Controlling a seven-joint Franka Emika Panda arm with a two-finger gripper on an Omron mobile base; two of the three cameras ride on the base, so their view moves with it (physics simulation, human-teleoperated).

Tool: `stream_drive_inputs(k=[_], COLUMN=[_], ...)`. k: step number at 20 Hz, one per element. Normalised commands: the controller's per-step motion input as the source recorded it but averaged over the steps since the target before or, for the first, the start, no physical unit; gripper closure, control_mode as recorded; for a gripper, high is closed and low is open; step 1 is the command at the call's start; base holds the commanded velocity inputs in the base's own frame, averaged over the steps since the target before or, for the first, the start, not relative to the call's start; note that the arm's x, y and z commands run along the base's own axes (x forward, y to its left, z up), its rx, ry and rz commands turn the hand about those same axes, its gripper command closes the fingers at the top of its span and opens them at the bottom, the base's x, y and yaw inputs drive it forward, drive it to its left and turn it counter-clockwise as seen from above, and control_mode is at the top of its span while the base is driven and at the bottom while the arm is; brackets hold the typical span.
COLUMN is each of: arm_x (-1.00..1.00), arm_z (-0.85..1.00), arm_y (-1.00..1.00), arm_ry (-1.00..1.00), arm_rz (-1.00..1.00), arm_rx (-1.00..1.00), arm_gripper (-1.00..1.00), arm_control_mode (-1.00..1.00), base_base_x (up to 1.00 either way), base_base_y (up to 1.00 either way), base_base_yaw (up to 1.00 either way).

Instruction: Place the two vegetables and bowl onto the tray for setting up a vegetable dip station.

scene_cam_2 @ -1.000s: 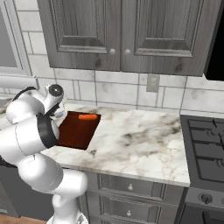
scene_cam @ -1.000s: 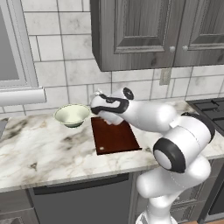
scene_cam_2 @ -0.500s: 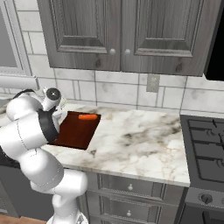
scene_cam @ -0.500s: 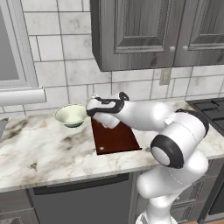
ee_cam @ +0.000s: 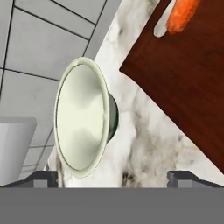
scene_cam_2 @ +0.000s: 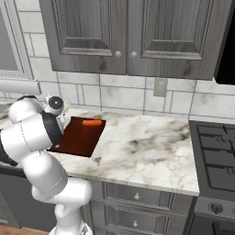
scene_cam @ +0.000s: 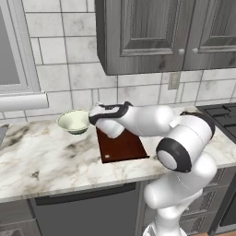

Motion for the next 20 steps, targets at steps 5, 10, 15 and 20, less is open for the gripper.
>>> stream_drive_inputs(k=[5,10,15,20], arm_x=[0.15,0.16,0.17,0.28], arm_z=[-0.1,-0.13,-0.14,-0.09], arm_y=[0.07,0.07,0.04,0.01], arm_ry=[0.0,0.0,0.0,0.0], arm_rz=[0.0,0.0,0.0,0.0], arm_rx=[0.0,0.0,0.0,0.0], arm_gripper=[-1.0,-1.0,-1.0,-1.0], arm_control_mode=[-1.0,-1.0,-1.0,-1.0], base_base_x=[0.0,0.0,0.0,0.0], base_base_y=[0.0,0.0,0.0,0.0], base_base_yaw=[0.0,0.0,0.0,0.0])
